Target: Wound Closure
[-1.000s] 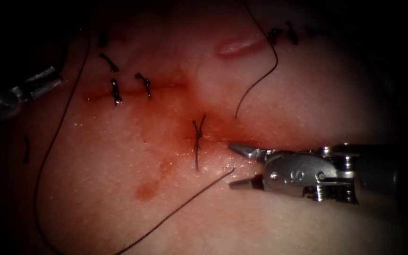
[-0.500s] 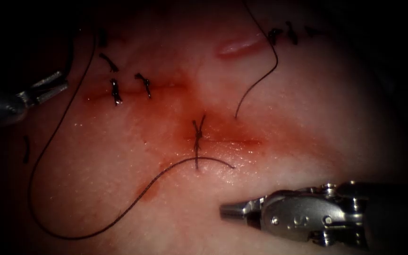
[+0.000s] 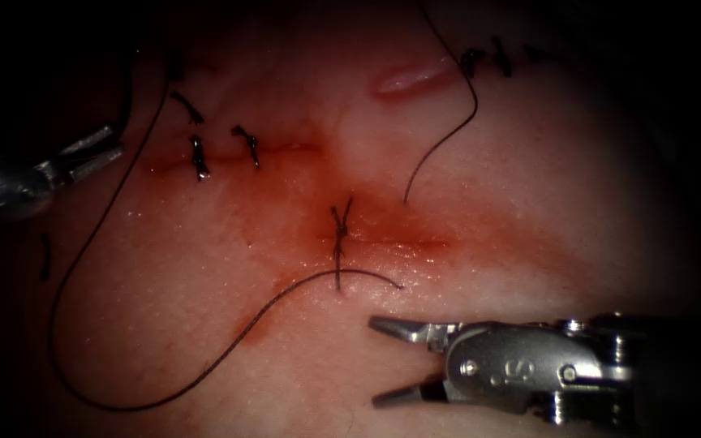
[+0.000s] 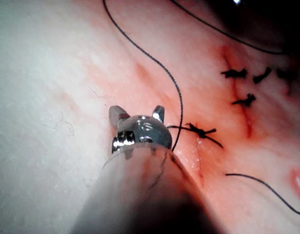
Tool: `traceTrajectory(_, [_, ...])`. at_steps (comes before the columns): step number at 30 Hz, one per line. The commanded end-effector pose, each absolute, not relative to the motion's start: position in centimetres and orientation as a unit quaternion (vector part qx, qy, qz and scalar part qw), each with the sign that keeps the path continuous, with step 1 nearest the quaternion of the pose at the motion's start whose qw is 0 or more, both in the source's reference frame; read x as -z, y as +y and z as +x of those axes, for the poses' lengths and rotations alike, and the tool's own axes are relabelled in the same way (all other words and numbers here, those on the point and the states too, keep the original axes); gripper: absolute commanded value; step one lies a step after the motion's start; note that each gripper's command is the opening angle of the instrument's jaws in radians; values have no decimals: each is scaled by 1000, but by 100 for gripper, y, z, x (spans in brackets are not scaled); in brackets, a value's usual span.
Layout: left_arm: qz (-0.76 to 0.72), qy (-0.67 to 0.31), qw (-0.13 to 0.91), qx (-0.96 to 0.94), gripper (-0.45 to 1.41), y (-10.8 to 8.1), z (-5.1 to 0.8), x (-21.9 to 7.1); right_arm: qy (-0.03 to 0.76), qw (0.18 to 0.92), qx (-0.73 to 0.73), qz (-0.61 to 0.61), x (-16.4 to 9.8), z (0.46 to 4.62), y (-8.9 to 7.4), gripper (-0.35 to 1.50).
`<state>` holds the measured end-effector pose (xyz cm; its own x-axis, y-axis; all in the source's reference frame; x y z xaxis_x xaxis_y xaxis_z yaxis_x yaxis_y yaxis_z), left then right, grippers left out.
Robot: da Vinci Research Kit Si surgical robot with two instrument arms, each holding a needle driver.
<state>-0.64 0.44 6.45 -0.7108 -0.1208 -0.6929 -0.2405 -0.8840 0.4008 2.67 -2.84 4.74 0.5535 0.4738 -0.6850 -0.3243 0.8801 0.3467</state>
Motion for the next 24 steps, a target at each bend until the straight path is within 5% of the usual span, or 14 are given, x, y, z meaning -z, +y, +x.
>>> traceTrajectory(1, [-379, 239, 33, -893, -33, 47, -70, -650, 410, 873, -245, 96, -493, 275, -279, 123])
traceTrajectory(18, [-377, 240, 30, -894, -32, 47, -70, -651, 382, 859, -333, 74, -542, 258, -257, 100])
traceTrajectory(19, [-377, 240, 30, -894, -32, 46, -70, -651, 382, 859, -333, 73, -544, 258, -258, 89])
traceTrajectory(21, [-376, 240, 30, -894, -30, 46, -70, -650, 380, 861, -330, 71, -549, 259, -263, 22])
traceTrajectory(22, [-376, 240, 30, -894, -30, 46, -70, -650, 380, 861, -330, 71, -549, 259, -263, 22])
traceTrajectory(24, [-376, 240, 30, -894, -30, 46, -70, -651, 377, 862, -330, 71, -552, 260, -267, -28])
